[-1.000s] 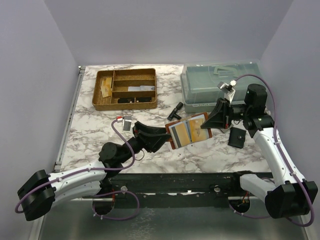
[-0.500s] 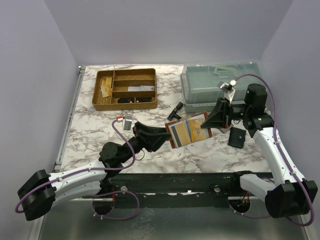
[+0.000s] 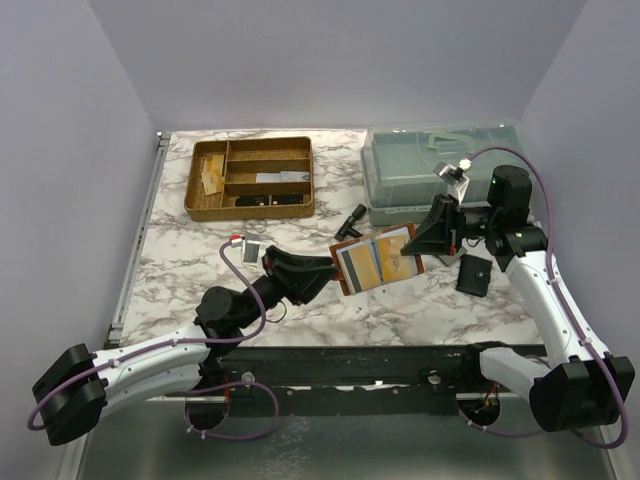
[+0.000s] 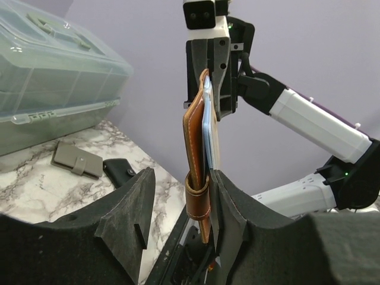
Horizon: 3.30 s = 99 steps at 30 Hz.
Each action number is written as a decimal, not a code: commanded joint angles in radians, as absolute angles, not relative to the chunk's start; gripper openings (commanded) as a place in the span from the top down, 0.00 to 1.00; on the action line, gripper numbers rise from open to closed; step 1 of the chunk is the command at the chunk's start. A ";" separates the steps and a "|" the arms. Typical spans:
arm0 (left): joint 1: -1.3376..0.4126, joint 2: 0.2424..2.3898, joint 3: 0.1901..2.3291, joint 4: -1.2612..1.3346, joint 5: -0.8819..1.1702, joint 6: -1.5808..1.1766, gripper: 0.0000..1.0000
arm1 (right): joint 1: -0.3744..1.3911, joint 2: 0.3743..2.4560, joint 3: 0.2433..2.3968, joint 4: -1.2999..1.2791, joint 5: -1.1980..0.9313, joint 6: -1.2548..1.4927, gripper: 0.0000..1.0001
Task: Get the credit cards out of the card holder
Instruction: Remove the credit card from the card holder.
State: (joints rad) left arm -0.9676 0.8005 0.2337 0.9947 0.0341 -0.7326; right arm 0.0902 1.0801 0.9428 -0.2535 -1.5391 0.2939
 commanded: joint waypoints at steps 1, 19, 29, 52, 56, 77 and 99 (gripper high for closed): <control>-0.962 0.829 0.266 0.983 0.050 -0.735 0.54 | 0.086 1.089 0.989 -0.314 -1.629 0.244 1.00; -0.963 0.962 0.336 1.013 0.127 -0.752 0.51 | 0.086 1.114 1.025 -0.448 -1.543 0.119 1.00; -0.962 1.005 0.312 1.158 0.129 -0.771 0.81 | 0.086 1.120 1.046 -0.525 -1.493 0.053 1.00; -0.962 1.000 0.232 1.154 -0.033 -0.836 0.47 | 0.089 1.131 1.096 -0.643 -1.295 -0.069 1.00; -0.962 0.957 0.223 1.112 -0.057 -0.831 0.46 | 0.095 1.136 1.104 -0.650 -1.284 -0.080 1.00; -0.960 1.026 0.256 1.076 -0.065 -0.792 0.24 | 0.098 1.131 1.111 -0.664 -1.392 -0.090 1.00; -0.928 1.120 0.328 1.192 0.186 -0.797 1.00 | 0.109 1.140 1.116 -0.701 -1.321 -0.127 0.96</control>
State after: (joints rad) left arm -0.9413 1.1236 0.3248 1.1412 0.1242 -0.8085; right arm 0.1036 1.1366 1.0775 -0.6518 -1.3651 -0.0925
